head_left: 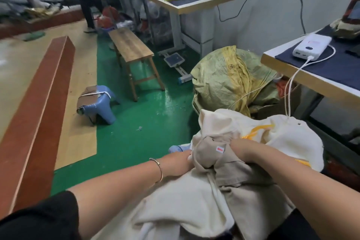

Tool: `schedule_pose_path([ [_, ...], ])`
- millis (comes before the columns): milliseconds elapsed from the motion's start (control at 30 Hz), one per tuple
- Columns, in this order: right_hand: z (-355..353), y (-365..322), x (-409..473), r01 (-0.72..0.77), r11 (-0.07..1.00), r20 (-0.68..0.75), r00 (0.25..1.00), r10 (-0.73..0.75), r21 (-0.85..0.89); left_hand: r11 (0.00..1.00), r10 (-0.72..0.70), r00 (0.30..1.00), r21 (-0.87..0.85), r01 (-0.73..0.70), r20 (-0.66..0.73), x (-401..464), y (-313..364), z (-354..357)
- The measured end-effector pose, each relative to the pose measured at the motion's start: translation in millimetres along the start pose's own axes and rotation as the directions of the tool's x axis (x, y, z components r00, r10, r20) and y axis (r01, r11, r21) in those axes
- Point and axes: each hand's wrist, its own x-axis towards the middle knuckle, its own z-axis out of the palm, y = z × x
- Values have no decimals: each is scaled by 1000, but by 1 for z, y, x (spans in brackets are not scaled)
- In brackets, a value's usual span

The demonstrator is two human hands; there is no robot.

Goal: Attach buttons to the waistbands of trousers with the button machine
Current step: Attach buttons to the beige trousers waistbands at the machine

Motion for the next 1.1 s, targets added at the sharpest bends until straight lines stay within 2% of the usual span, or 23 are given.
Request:
schedule_pose_path([
  [67, 1, -3, -12, -3, 998, -9, 1000, 3, 55, 989, -122, 993, 86, 122, -5, -5, 8, 1],
  [133, 1, -9, -23, -22, 994, 26, 999, 19, 105, 961, -236, 968, 127, 246, -84, -17, 14, 10],
  [267, 13, -18, -28, -56, 977, 19, 998, 54, 207, 933, -156, 930, 260, 249, -332, -42, 10, 43],
  [333, 18, -26, -26, -38, 976, 42, 999, 30, 214, 920, -157, 906, 276, 279, -393, -42, -3, 54],
  [433, 21, -28, -17, -33, 986, -5, 999, 34, 162, 901, -207, 902, 286, 327, -379, -30, -17, 62],
  [600, 23, -24, -21, -45, 958, -122, 989, 82, 283, 902, -250, 896, 248, 353, -366, -19, -17, 62],
  [667, 22, -21, -34, -61, 926, -142, 982, 121, 372, 921, -221, 898, 221, 321, -382, -25, -14, 58],
  [733, 14, -15, -54, -47, 859, -152, 978, 144, 510, 921, -171, 918, 274, 278, -357, -33, -7, 50],
  [800, -1, -4, -83, -8, 783, -180, 972, 152, 622, 919, -180, 950, 302, 255, -254, -37, 1, 33],
  [900, -27, 25, -139, 97, 705, -347, 912, 219, 703, 850, -184, 979, 485, 205, -90, -33, 34, -22],
  [933, -33, 36, -162, 151, 662, -400, 884, 241, 734, 856, -135, 988, 493, 155, -76, -31, 53, -42],
  [1000, -41, 57, -208, 295, 514, -468, 848, 248, 805, 906, 48, 994, 422, -2, -99, -29, 99, -71],
  [1067, -45, 71, -251, 433, 338, -519, 824, 228, 836, 938, 305, 938, 224, -265, -166, -31, 154, -85],
  [1100, -45, 78, -268, 472, 304, -546, 802, 240, 827, 906, 422, 889, 89, -413, -178, -35, 184, -88],
])
